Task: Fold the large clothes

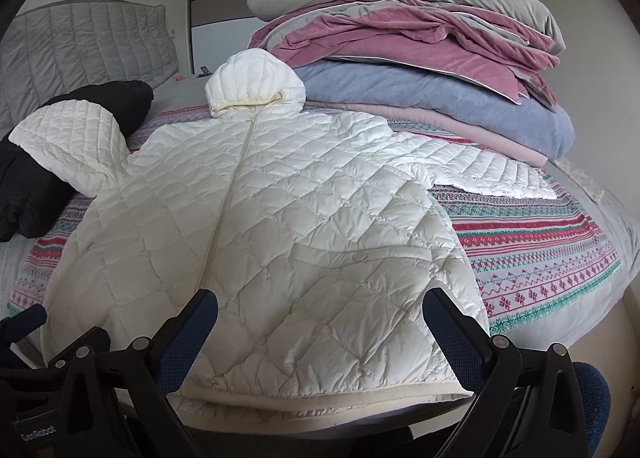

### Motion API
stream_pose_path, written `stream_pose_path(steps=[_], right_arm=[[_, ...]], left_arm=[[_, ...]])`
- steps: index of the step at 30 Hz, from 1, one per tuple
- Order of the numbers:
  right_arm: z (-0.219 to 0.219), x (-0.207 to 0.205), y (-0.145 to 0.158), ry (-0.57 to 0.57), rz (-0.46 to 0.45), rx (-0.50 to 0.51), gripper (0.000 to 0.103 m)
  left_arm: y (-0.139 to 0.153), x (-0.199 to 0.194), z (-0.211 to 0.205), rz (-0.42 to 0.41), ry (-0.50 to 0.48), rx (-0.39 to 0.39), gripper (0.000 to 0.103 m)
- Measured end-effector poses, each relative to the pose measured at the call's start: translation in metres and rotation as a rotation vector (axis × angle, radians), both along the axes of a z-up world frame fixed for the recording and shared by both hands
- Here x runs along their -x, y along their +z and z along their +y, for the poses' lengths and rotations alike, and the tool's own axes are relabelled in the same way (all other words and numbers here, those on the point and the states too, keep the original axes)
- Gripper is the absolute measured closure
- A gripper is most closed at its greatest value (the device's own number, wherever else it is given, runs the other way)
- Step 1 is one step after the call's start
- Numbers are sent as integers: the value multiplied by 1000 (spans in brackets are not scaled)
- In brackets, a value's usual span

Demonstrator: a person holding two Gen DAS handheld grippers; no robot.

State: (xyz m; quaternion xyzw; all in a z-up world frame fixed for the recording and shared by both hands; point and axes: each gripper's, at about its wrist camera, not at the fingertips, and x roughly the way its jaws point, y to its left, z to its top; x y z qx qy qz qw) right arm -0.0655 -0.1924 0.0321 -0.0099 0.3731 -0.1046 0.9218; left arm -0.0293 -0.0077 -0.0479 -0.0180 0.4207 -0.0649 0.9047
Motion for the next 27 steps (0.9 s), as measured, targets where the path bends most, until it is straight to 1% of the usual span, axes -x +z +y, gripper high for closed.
stream_pose_path(steps=[2,6,7,9,12,16,22,24,27], right_arm=[[-1,0,0,-1,0,-5,0],[-3,0,0,-6,30,-22,0],[-4,0,1,-5,58,-51,0],[-5,-1,1,-5,72,-60,0],[-5,-1,1,-5,69,-57,0],[-8,0,0,-9,36,-44,0],[-34,-2,1,-59,46,-67,0],[-44,-1,2,-68,59,-92,0],[-64,2,3,-72,91,-159,0]], left_arm=[[1,1,0,-6,1,-2,0],[1,2,0,-11,-5,-6,0],[1,2,0,-10,-9,-7,0],[0,3,-2,-9,-11,-9,0],[0,4,-2,-9,-15,-10,0],[0,7,-4,-16,-27,-13,0],[-1,16,-8,-20,-74,-15,0],[0,19,-7,-20,-77,-9,0],[2,28,-1,-19,-73,-6,0]])
